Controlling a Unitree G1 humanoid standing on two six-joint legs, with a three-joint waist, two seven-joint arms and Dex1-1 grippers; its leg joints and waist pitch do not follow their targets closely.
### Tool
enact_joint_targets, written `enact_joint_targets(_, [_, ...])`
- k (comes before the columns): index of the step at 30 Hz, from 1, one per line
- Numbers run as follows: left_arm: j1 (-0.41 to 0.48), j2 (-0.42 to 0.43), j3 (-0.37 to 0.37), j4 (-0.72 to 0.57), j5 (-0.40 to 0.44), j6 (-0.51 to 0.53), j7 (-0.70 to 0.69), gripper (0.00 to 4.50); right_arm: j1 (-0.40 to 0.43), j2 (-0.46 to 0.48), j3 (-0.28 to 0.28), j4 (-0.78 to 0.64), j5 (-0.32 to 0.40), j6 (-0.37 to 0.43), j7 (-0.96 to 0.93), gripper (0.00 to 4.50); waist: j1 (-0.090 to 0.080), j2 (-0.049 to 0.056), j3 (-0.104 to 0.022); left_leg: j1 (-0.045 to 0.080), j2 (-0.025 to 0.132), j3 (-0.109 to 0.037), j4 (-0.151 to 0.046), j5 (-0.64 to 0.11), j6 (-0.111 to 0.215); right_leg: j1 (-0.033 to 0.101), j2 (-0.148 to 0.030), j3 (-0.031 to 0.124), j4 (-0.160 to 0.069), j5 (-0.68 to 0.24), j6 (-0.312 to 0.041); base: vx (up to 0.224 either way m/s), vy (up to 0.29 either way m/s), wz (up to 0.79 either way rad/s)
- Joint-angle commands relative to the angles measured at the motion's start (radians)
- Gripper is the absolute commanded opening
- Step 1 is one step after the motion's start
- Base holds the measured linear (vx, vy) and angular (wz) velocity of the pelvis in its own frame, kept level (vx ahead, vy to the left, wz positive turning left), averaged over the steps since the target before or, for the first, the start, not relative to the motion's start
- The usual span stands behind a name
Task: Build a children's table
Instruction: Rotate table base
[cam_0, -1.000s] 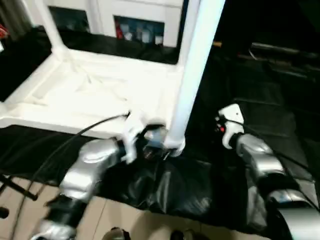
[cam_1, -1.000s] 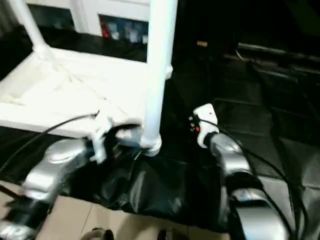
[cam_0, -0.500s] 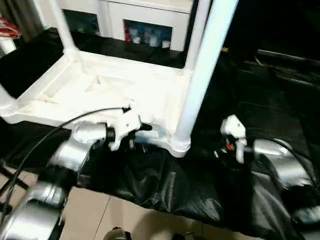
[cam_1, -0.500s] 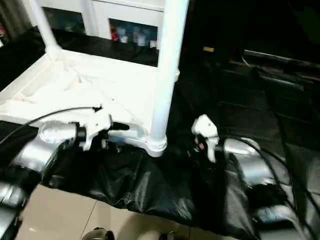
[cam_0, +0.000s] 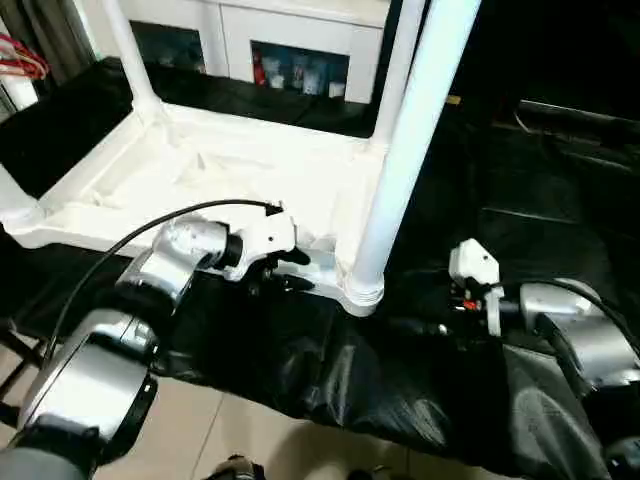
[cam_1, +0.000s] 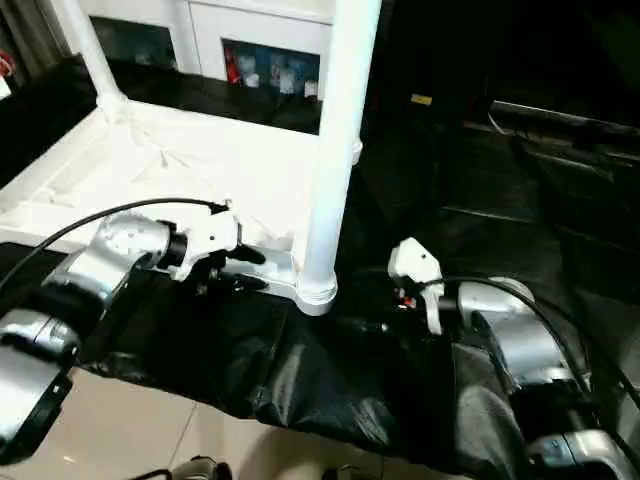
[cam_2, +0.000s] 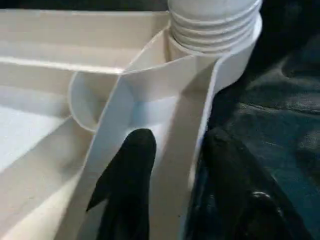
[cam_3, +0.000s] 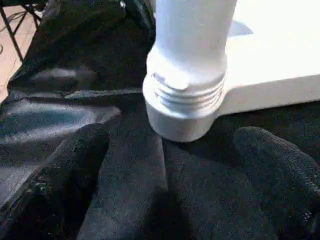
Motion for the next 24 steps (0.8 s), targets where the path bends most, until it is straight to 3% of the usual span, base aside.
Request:
enact_joint_targets(1, [-0.042, -0.012, -0.014, 0.053, 0.027, -0.026, -0.018, 1.56, 0.018, -0.020, -0.009, -0.047, 0.007, 0.025, -0.002, 4.50, 0.008, 0.023, -0.097, 0.013, 0.044, -0.036, -0.058, -0.158, 0.061, 0.067, -0.095, 0.058, -0.088, -0.140, -0.228, 0.000, 0.000, 0.00])
enact_joint_targets(3, [-0.054, -0.016, -0.017, 0.073, 0.035, -0.031, -0.026, 1.47, 0.026, -0.023, -0.011, -0.058, 0.008, 0.032, -0.004, 4.50, 0.008, 0.016, -0.097, 0.013, 0.041, -0.035, -0.059, -0.163, 0.066, 0.070, -0.092, 0.057, -0.092, -0.148, -0.225, 0.000, 0.000, 0.00])
enact_joint_targets(5, [-0.078, -0.024, -0.024, 0.114, 0.053, -0.041, -0.045, 1.37, 0.042, -0.032, -0.014, -0.087, 0.014, 0.047, -0.011, 4.50, 0.009, 0.029, -0.094, 0.014, 0.042, -0.035, -0.061, -0.170, 0.071, 0.068, -0.091, 0.053, -0.102, -0.178, -0.222, 0.000, 0.000, 0.00])
enact_joint_targets(7, [-0.089, -0.028, -0.029, 0.132, 0.063, -0.044, -0.050, 1.15, 0.052, -0.038, -0.017, -0.102, 0.017, 0.054, -0.015, 4.50, 0.010, 0.035, -0.095, 0.015, 0.041, -0.035, -0.060, -0.175, 0.071, 0.069, -0.092, 0.054, -0.104, -0.194, -0.216, 0.000, 0.000, 0.00])
enact_joint_targets(14, [-0.114, -0.042, -0.041, 0.184, 0.103, -0.044, -0.040, 0.61, 0.083, -0.056, -0.028, -0.145, 0.016, 0.068, -0.030, 4.50, 0.012, 0.049, -0.102, 0.010, 0.038, -0.038, -0.057, -0.158, 0.085, 0.074, -0.090, 0.049, -0.103, -0.179, -0.211, 0.000, 0.000, 0.00])
enact_joint_targets(16, [-0.120, -0.049, -0.030, 0.203, 0.106, -0.039, -0.022, 0.31, 0.090, -0.060, -0.028, -0.161, 0.019, 0.078, -0.035, 4.50, 0.011, 0.048, -0.103, 0.007, 0.039, -0.039, -0.058, -0.152, 0.091, 0.075, -0.092, 0.045, -0.104, -0.182, -0.204, 0.000, 0.000, 0.00])
enact_joint_targets(20, [-0.124, -0.059, -0.010, 0.212, 0.091, -0.018, -0.009, 0.15, 0.092, -0.064, -0.026, -0.169, 0.023, 0.083, -0.036, 4.50, 0.009, 0.050, -0.105, 0.005, 0.038, -0.040, -0.057, -0.144, 0.097, 0.076, -0.092, 0.041, -0.106, -0.184, -0.203, 0.000, 0.000, 0.00])
enact_joint_targets(21, [-0.127, -0.068, 0.016, 0.211, 0.066, 0.037, -0.012, 0.11, 0.090, -0.068, -0.022, -0.171, 0.027, 0.087, -0.034, 4.50, 0.005, 0.036, -0.107, 0.004, 0.037, -0.038, -0.057, -0.131, 0.105, 0.077, -0.090, 0.040, -0.103, -0.174, -0.201, 0.000, 0.000, 0.00])
enact_joint_targets(22, [-0.128, -0.071, 0.026, 0.209, 0.055, 0.064, -0.016, 0.07, 0.088, -0.068, -0.021, -0.171, 0.028, 0.088, -0.033, 4.50, 0.005, 0.040, -0.106, 0.004, 0.037, -0.038, -0.056, -0.126, 0.108, 0.077, -0.091, 0.040, -0.102, -0.173, -0.203, 0.000, 0.000, 0.00])
enact_joint_targets(23, [-0.128, -0.074, 0.034, 0.205, 0.046, 0.093, -0.028, 0.03, 0.085, -0.069, -0.021, -0.170, 0.029, 0.088, -0.033, 4.50, 0.003, 0.034, -0.107, 0.002, 0.037, -0.037, -0.055, -0.120, 0.114, 0.077, -0.093, 0.039, -0.104, -0.177, -0.203, 0.000, 0.000, 0.00])
enact_joint_targets(24, [-0.128, -0.074, 0.034, 0.205, 0.046, 0.093, -0.028, 0.01, 0.085, -0.069, -0.021, -0.170, 0.029, 0.088, -0.033, 4.50, 0.002, 0.036, -0.107, 0.001, 0.036, -0.037, -0.055, -0.115, 0.116, 0.078, -0.094, 0.039, -0.102, -0.175, -0.204, 0.000, 0.000, 0.00])
